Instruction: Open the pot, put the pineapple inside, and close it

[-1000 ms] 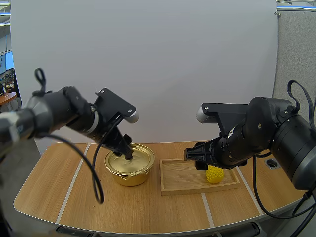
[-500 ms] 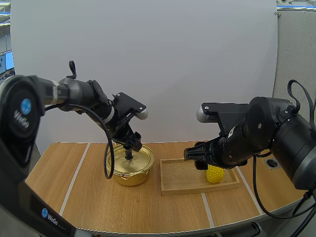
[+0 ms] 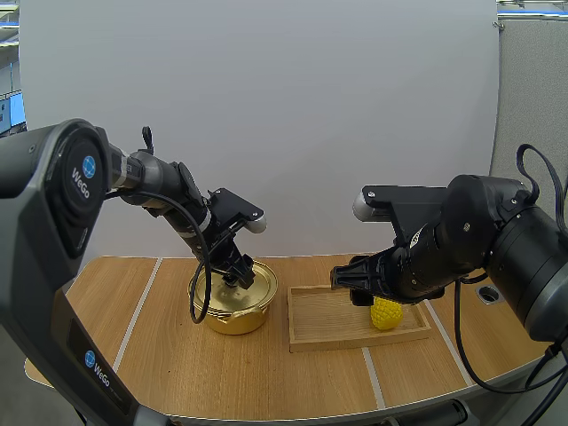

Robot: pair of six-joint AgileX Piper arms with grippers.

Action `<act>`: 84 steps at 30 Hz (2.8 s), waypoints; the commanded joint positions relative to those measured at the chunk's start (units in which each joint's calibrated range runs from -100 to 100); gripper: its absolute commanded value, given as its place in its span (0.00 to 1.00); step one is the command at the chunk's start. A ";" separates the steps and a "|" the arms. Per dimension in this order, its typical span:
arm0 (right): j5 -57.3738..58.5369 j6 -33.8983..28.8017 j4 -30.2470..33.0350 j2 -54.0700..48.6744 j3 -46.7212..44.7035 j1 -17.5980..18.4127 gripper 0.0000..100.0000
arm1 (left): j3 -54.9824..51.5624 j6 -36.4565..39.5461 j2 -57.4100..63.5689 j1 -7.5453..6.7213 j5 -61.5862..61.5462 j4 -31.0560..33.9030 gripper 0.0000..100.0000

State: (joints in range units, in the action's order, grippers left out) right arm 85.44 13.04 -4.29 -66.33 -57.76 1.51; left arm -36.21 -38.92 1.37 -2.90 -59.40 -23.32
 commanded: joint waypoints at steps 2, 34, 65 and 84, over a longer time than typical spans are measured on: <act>-0.93 0.39 -0.12 -0.24 0.41 -0.24 1.00 | 0.48 0.42 -1.19 -0.22 1.08 0.13 1.00; -0.93 0.39 -0.12 -0.24 0.41 -0.24 1.00 | 9.01 5.54 12.68 -0.22 -6.15 2.83 0.00; -3.90 -2.83 6.17 -0.24 0.41 -0.24 1.00 | 59.16 11.55 26.16 -0.15 19.93 7.73 0.00; -11.36 -7.88 14.41 17.67 2.90 -0.24 1.00 | 59.16 11.55 26.16 -0.15 24.45 7.73 0.00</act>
State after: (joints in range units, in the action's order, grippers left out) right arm 77.14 5.30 9.17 -53.19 -57.70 1.51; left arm 22.42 -27.94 27.26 -2.90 -37.23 -15.80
